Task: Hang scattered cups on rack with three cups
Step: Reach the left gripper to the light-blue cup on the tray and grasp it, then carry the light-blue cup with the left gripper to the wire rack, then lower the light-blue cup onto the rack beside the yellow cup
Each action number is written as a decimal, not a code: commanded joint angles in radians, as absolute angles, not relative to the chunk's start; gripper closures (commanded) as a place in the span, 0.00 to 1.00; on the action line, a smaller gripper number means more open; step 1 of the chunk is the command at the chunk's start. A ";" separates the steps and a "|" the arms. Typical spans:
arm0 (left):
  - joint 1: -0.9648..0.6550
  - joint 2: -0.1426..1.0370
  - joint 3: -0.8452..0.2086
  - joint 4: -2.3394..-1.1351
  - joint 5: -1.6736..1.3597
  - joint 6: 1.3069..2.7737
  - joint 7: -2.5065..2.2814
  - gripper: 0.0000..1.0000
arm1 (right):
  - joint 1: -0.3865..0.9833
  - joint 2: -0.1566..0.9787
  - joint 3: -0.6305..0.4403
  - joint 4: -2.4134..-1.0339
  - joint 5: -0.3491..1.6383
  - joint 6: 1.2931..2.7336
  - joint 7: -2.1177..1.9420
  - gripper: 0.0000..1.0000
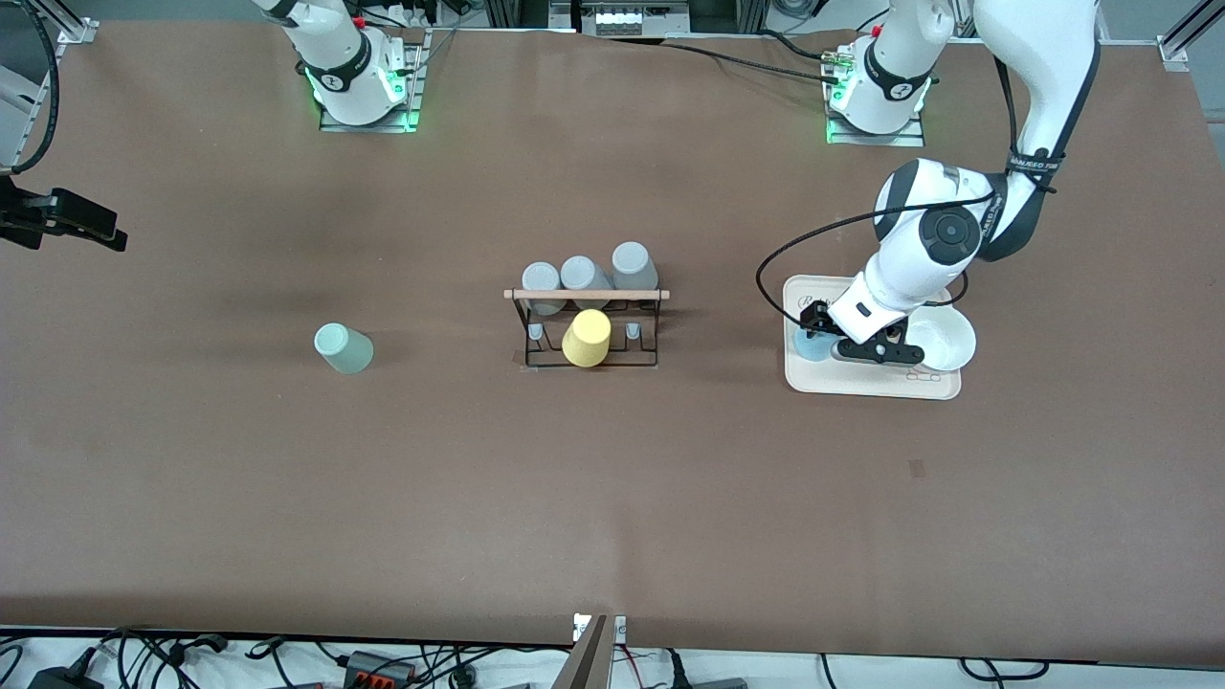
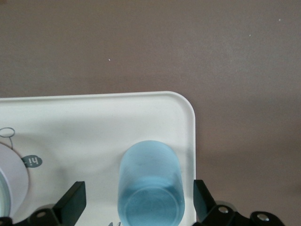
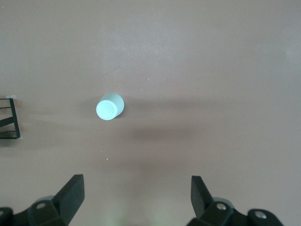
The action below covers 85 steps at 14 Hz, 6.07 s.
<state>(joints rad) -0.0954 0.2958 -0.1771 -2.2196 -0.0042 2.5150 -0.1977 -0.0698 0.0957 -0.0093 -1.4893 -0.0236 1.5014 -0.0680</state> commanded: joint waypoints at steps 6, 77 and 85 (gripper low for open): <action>-0.100 0.333 -0.181 -2.247 0.020 2.608 -0.218 0.06 | -0.069 0.100 -0.008 -1.473 -0.023 1.483 -0.057 0.00; -0.549 0.635 -0.184 -1.355 0.020 2.017 -1.140 0.00 | -0.071 0.100 -0.008 -1.477 -0.023 1.474 -0.057 0.00; -0.538 0.615 -0.176 -1.351 0.023 1.996 -1.123 0.00 | -0.071 0.100 -0.008 -1.477 -0.021 1.474 -0.057 0.00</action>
<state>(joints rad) -0.5407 0.6405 -0.1862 -1.3506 -0.0030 2.0182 -1.1321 -0.0693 0.0968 -0.0092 -1.4894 -0.0235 1.4890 -0.0679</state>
